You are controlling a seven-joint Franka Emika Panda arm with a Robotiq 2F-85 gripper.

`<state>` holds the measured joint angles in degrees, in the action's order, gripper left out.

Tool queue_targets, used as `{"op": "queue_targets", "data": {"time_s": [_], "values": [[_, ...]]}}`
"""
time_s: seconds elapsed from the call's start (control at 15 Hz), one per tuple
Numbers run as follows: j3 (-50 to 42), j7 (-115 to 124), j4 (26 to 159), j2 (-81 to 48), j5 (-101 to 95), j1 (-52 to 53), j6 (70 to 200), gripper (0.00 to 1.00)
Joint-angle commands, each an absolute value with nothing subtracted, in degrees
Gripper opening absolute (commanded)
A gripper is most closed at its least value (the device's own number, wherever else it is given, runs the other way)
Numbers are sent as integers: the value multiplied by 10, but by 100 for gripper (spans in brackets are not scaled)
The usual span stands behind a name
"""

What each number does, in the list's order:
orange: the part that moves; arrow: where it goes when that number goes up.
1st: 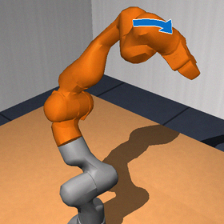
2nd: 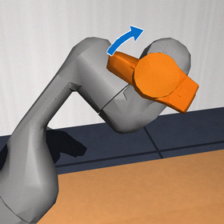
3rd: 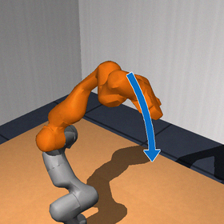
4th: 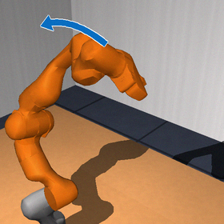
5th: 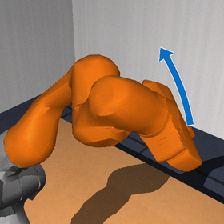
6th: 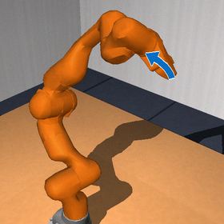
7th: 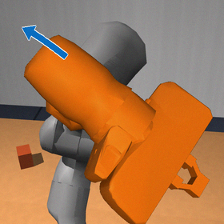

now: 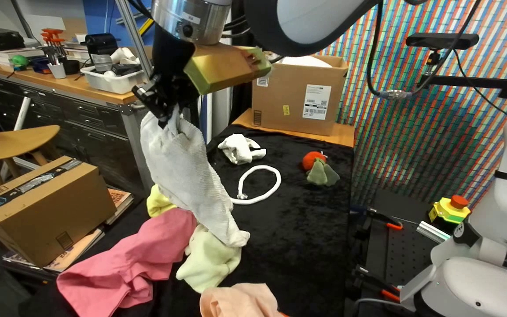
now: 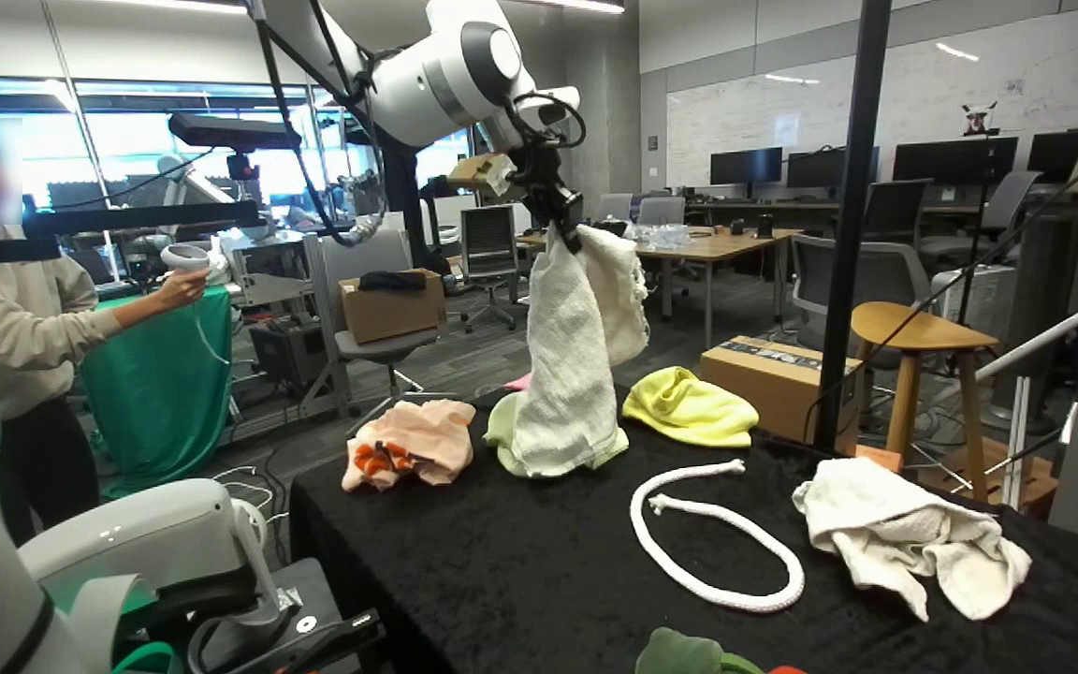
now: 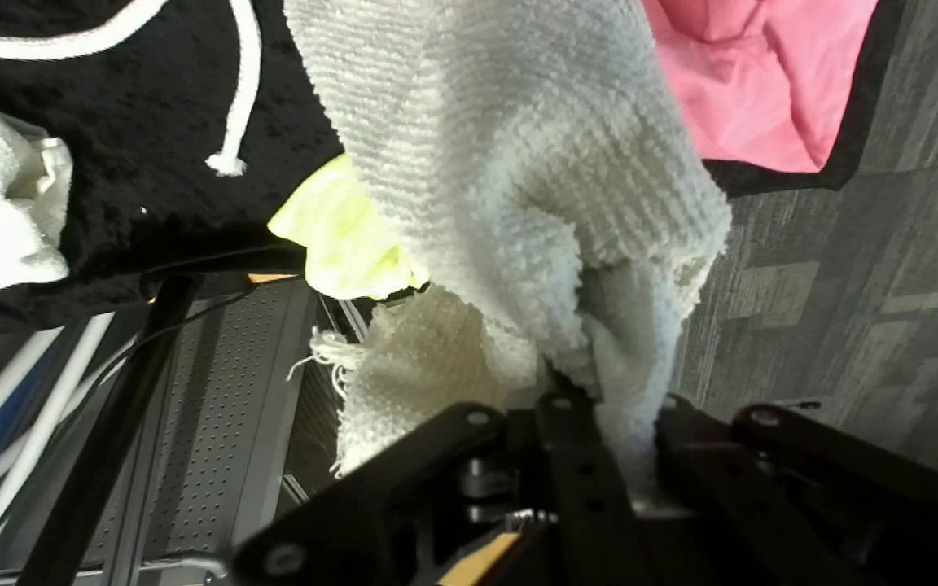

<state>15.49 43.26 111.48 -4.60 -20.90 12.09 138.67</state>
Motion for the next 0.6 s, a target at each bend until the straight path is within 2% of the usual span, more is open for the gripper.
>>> {"op": "queue_targets", "data": {"time_s": [0.0,0.53], "values": [[138,513,1032,-102,-254,159,1352,3],[85,646,947,-195,-355,222,1296,3]]}}
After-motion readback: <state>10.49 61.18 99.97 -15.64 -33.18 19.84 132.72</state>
